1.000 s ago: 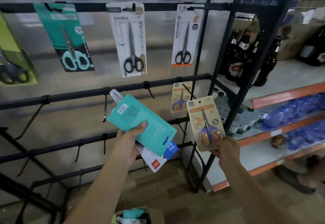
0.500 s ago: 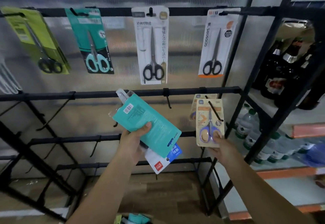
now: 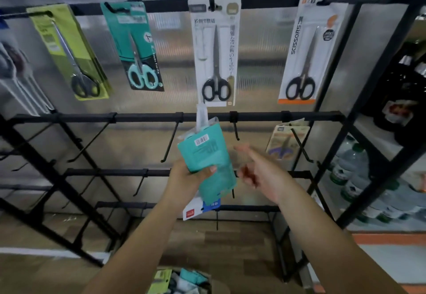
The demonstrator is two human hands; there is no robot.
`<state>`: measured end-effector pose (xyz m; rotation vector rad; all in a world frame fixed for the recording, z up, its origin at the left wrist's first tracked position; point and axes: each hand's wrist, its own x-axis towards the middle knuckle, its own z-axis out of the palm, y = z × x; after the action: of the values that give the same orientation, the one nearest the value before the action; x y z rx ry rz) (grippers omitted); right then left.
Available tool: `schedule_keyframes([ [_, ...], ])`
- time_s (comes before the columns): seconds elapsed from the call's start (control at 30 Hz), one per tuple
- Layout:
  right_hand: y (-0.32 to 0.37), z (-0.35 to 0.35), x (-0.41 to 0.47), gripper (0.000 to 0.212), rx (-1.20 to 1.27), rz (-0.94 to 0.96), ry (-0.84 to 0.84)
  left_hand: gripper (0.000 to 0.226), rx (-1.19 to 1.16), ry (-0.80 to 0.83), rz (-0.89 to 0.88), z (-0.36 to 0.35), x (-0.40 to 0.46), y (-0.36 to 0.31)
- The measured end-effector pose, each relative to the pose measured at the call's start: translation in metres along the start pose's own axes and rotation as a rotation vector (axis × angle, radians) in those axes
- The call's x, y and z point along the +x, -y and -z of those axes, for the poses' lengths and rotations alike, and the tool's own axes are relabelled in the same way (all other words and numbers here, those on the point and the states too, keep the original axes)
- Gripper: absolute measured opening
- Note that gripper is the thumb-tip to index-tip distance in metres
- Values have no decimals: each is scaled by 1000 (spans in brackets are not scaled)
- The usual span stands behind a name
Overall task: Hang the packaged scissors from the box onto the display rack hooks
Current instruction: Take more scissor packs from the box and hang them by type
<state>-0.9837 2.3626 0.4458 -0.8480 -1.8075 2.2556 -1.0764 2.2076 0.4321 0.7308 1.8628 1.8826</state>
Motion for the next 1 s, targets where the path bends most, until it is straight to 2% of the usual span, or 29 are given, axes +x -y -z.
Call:
schedule_keyframes([
  [0.1, 14, -15, -10, 35, -142, 97, 62, 25, 37, 37, -10, -7, 1, -1],
  [0.23, 16, -18, -14, 41, 45, 74, 32, 21, -105, 70, 65, -9, 1, -5],
  [0.43, 22, -13, -20, 50, 247, 38, 15, 29, -448, 62, 246, 4, 3, -1],
  [0.7, 51, -24, -34, 42, 378, 135, 2, 52, -571, -7, 335, 41, 5, 7],
  [0.83, 64, -42, -47, 37, 200, 184, -8, 60, -608, -37, 340, 61, 2, 6],
  [0.93, 67, -60, -46, 18, 130, 301, 32, 43, -719, -10, 291, 75, -2, 2],
  [1.0, 66, -74, -44, 24, 88, 335, 25, 35, -783, 18, 253, 81, -6, -3],
])
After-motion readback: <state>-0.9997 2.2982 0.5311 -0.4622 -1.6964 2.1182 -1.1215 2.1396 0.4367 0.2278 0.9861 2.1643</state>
